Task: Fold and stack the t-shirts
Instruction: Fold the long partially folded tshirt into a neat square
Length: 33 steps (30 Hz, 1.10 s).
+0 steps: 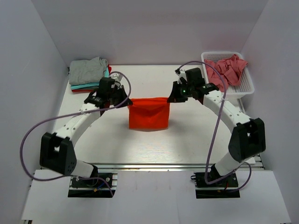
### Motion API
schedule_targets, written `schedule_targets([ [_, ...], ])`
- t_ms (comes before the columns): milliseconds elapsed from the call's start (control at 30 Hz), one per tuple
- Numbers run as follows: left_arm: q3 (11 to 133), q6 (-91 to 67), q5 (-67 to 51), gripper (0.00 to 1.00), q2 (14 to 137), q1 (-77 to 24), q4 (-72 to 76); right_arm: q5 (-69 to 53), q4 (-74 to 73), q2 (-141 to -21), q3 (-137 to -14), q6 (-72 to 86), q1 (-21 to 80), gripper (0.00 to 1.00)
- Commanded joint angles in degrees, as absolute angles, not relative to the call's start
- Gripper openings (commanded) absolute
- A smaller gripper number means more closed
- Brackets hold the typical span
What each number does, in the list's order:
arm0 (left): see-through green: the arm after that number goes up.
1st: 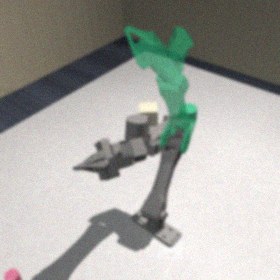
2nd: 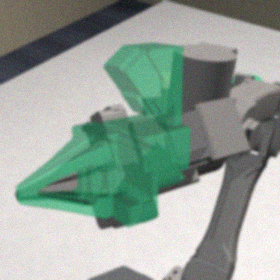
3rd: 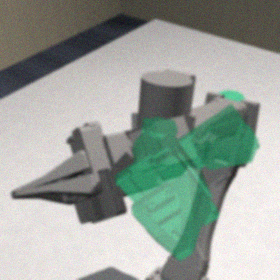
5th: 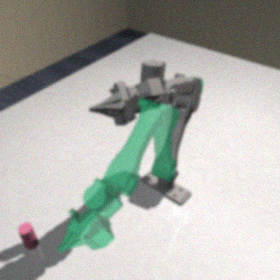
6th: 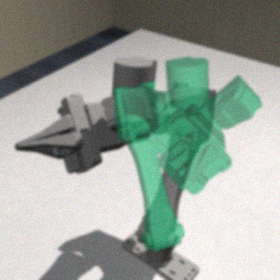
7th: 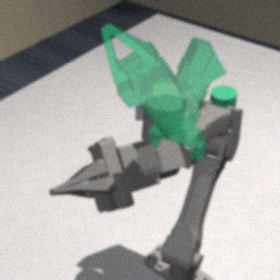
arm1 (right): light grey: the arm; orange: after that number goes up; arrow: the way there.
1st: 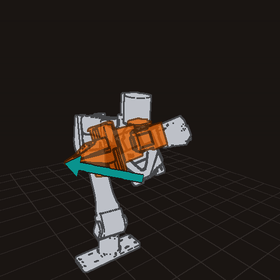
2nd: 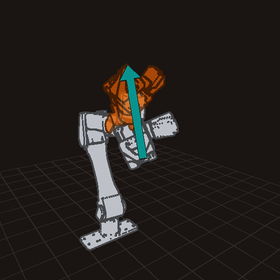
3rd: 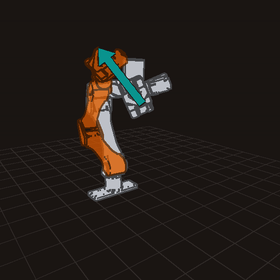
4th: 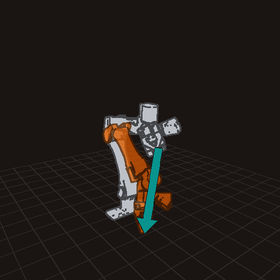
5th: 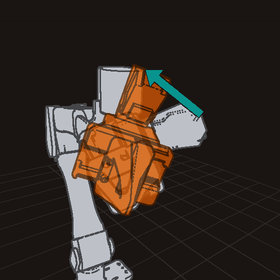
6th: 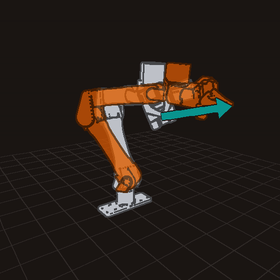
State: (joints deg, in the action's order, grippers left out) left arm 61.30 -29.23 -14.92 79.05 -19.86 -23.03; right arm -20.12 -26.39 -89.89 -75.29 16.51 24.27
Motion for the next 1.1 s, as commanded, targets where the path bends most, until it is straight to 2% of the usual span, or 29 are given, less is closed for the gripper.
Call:
schedule_targets([
  [0, 67.1, -29.7, -10.9, 0.00, 83.5, -18.4, -21.8, -20.7, -25.1, -94.0, -79.5, 17.7, 22.5, 0.00],
  [133, 70.7, -28.4, -10.9, 0.00, 88.8, -17.1, -22.3, -15.2, -24.9, -97.3, -81.5, 19.6, 21.0, 0.00],
  [300, 73.6, -28.4, -12.1, 0.00, 95.4, -15.5, -21.2, -15.9, -22.8, -103.3, -85.2, 19.4, 20.1, 0.00],
  [633, 79.4, -28.4, -13.4, 0.00, 105.3, -12.1, -20.7, -23.8, -21.3, -118.3, -97.3, 14.6, 19.3, 0.01],
  [667, 80.1, -28.4, -13.4, 0.04, 106.9, -12.1, -20.7, -24.3, -20.1, -121.0, -98.3, 14.2, 19.4, 0.03],
  [700, 81.1, -28.4, -13.4, 0.23, 107.4, -11.6, -20.7, -25.2, -19.0, -122.0, -98.8, 14.0, 19.2, 0.05],
  [733, 81.6, -28.4, -12.5, 0.45, 107.4, -10.9, -20.7, -26.2, -17.3, -124.0, -102.7, 12.4, 19.4, 0.12],
  [767, 81.7, -28.4, -10.5, 0.73, 108.0, -10.9, -20.7, -26.1, -17.1, -126.0, -104.3, 11.7, 19.4, 0.36],
  [800, 83.0, -28.4, -9.8, 1.00, 108.0, -10.4, -21.8, -25.5, -17.8, -127.0, -106.0, 11.5, 19.2, 0.48],
  [867, 83.6, -27.6, -9.2, 1.00, 108.0, -9.8, -22.4, -25.3, -19.6, -128.2, -110.6, 11.1, 19.4, 0.74],
  [900, 83.6, -27.6, -10.2, 1.00, 107.5, -9.8, -22.4, -25.3, -19.5, -128.0, -110.9, 11.2, 19.4, 0.90],
  [1067, 74.4, -23.7, -18.3, 1.00, 104.3, -10.4, -17.6, -22.8, -12.6, -117.0, -99.2, 13.2, 19.5, 0.90],
])
